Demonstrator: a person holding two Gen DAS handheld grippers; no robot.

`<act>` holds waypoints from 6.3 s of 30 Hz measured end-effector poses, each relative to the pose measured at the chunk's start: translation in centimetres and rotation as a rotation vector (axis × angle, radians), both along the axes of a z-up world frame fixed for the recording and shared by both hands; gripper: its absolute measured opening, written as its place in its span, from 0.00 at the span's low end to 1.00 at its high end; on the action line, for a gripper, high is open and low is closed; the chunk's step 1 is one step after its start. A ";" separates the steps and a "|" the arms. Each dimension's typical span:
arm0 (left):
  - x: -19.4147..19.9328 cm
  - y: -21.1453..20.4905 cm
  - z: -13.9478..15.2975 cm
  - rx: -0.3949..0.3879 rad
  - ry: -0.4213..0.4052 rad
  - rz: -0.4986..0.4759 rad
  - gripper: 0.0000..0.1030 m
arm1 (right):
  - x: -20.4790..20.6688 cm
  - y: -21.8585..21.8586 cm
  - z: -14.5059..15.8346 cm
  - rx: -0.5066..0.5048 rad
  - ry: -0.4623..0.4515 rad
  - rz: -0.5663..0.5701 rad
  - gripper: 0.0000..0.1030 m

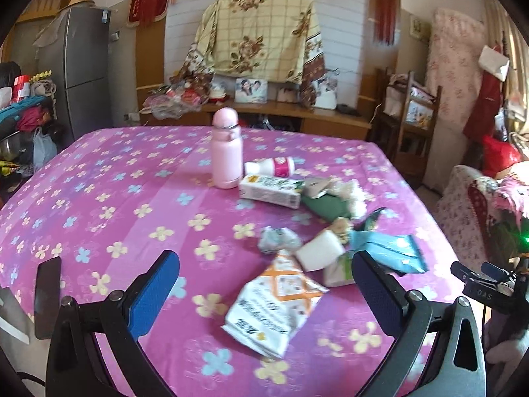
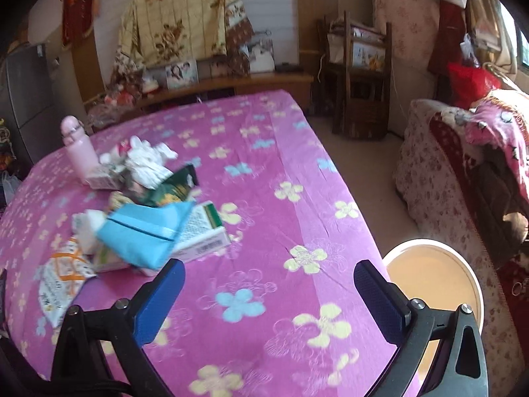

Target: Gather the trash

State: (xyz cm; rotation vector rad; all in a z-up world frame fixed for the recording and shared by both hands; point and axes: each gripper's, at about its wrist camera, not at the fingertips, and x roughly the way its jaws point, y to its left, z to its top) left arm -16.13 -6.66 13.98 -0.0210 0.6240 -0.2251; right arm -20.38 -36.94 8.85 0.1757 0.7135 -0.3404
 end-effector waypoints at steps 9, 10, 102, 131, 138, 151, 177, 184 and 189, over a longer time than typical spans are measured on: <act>-3.0 -0.7 1.9 -0.053 -0.067 -0.023 1.00 | -3.0 4.8 5.6 -0.040 -0.136 0.042 1.00; -3.3 -0.7 2.1 -0.052 -0.077 -0.021 1.00 | -3.2 5.2 6.0 -0.045 -0.149 0.047 1.00; -4.5 -0.7 2.0 -0.043 -0.110 -0.002 1.00 | -4.6 8.9 8.5 -0.103 -0.201 0.089 1.00; -2.2 0.9 0.0 -0.010 -0.035 0.028 1.00 | -2.5 8.1 5.6 -0.093 -0.098 0.113 1.00; -1.2 2.4 -1.2 0.022 0.006 0.013 1.00 | -0.9 7.7 3.7 -0.094 -0.026 0.138 1.00; 2.1 1.8 -6.7 0.106 0.179 -0.126 1.00 | 2.3 6.5 -0.4 0.078 0.121 0.272 1.00; 9.0 -2.9 -11.9 0.124 0.391 -0.290 0.71 | 15.4 6.7 -3.3 -0.035 0.275 0.606 0.99; 7.6 -2.4 -10.5 0.136 0.366 -0.259 0.23 | 13.2 5.9 -2.6 0.058 0.190 0.570 0.64; 6.5 -1.5 -9.6 0.106 0.363 -0.245 0.12 | 10.2 6.0 -0.6 0.082 0.114 0.542 0.64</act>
